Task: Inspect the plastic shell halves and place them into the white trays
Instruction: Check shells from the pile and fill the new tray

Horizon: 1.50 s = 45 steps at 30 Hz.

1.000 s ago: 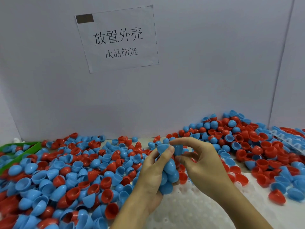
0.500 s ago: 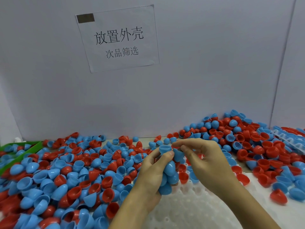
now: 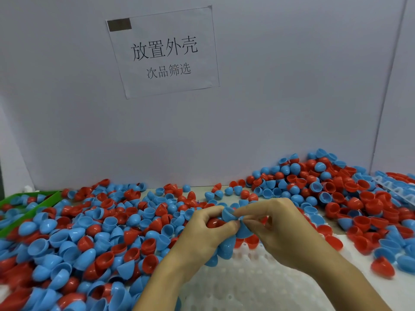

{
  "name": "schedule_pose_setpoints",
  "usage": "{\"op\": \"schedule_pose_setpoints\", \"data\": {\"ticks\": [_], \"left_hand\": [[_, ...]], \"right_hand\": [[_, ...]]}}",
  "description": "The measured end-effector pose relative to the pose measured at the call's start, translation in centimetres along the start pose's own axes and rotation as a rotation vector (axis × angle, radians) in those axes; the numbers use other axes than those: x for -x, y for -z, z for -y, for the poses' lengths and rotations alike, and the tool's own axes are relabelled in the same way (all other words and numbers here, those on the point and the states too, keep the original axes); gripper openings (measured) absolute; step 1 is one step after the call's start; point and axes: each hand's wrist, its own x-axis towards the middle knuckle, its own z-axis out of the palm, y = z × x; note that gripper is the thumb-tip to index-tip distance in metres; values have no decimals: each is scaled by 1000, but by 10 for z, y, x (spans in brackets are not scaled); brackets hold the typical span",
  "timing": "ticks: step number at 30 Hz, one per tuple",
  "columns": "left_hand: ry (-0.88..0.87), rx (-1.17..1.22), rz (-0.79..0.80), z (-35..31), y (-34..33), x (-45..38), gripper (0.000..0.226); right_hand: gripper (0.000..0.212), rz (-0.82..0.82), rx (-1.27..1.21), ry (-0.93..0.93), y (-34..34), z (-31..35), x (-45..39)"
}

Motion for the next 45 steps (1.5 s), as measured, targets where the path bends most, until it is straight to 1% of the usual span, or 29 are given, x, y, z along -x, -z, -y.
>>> {"op": "schedule_pose_setpoints", "data": {"ticks": [1,2,4,7,8,10,12,14,16,19,21,23,27,30,33,36,38,40,43,45], "left_hand": [[-10,16,-2,0,1,0,12],[-18,39,-9,0,3,0,17],[-20,107,-56,0,8,0,26],[-16,269,-204,0,16,-1,31],[-12,330,-262,-1,19,-1,28],[0,442,-364,-2,26,-2,23],[8,548,-450,-2,35,-2,19],[22,623,-518,0,43,-2,14],[23,658,-555,2,48,-1,11],[20,672,-576,3,49,-1,13],[27,687,-572,2,48,-2,13],[38,693,-573,2,46,-3,14],[36,695,-593,1,44,-3,14],[26,695,-594,1,44,-3,17],[28,699,-587,2,44,-4,19],[31,705,-580,4,44,-5,19],[38,715,-575,5,45,-5,19],[45,730,-572,5,45,-4,18],[46,733,-569,4,45,-5,14],[52,744,-570,3,44,-5,13]], "right_hand": [[32,-8,-21,9,-1,0,0],[33,-41,-65,18,-1,-1,0],[36,-184,-203,4,-2,-5,1],[38,-389,-433,-77,-1,-10,-2],[36,-425,-481,-101,-1,-10,-3],[21,-453,-511,-146,-1,-11,-4],[19,-439,-463,-196,-5,-13,-5],[15,-402,-337,-218,-11,-12,-6],[13,-308,-174,-183,-19,-8,-6],[13,-44,50,-88,-36,7,-6],[12,82,117,-36,-50,17,-5],[12,165,187,-21,-62,27,-6],[16,307,437,-18,-77,43,-10],[14,391,528,-9,-83,51,-14],[10,420,527,-34,-82,51,-18],[19,438,400,-91,-78,43,-21],[25,383,287,-111,-70,36,-24],[28,288,226,-120,-57,27,-32],[35,179,294,-182,-38,9,-50],[41,176,413,-201,-31,-1,-63]]}}
